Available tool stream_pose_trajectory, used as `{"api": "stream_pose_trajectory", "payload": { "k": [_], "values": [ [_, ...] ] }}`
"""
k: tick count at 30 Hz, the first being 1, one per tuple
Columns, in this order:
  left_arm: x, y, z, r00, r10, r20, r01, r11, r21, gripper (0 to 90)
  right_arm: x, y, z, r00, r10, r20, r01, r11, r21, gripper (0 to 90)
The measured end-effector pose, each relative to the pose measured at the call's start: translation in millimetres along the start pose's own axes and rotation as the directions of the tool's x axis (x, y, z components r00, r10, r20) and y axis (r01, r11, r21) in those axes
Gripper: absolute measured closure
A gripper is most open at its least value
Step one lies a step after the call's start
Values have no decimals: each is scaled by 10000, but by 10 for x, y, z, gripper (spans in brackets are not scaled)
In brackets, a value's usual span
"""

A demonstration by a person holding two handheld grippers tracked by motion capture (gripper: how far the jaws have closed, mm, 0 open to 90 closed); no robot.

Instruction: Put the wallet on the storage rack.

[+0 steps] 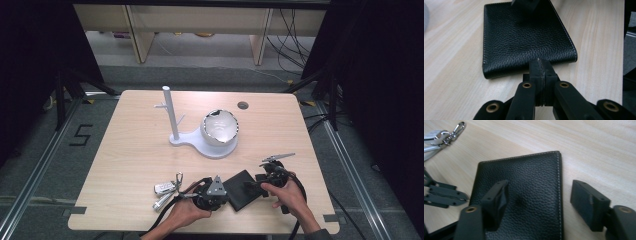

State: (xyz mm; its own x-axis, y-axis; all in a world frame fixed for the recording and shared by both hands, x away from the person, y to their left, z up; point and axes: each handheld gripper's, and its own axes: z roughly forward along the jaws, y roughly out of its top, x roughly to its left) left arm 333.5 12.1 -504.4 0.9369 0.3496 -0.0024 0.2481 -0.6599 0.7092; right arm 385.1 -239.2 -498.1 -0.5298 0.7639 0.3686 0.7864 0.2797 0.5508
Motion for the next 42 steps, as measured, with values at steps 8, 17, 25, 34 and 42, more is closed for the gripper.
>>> {"api": "stream_pose_trajectory", "payload": {
  "k": [8,17,25,34,42],
  "values": [
    [-15,8,58,10000,-38,58,38,10000,58,892,-14,-19,-28,9970,598,-498,-589,9981,188,356],
    [-27,4,57,9994,332,-106,-328,9988,350,892,-4,-50,-26,9742,1552,-1641,-1575,9875,-14,523],
    [-39,5,43,9994,329,-102,-324,9984,462,890,10,2,-120,9668,1345,-2173,-1361,9907,74,652],
    [-33,8,38,9993,366,-56,-362,9980,518,886,133,66,-189,9526,1199,-2796,-1030,9919,746,749],
    [-8,-15,-49,9995,264,-154,-255,9982,546,797,225,137,-209,9663,431,-2538,-328,9985,445,787]
  ]
}}
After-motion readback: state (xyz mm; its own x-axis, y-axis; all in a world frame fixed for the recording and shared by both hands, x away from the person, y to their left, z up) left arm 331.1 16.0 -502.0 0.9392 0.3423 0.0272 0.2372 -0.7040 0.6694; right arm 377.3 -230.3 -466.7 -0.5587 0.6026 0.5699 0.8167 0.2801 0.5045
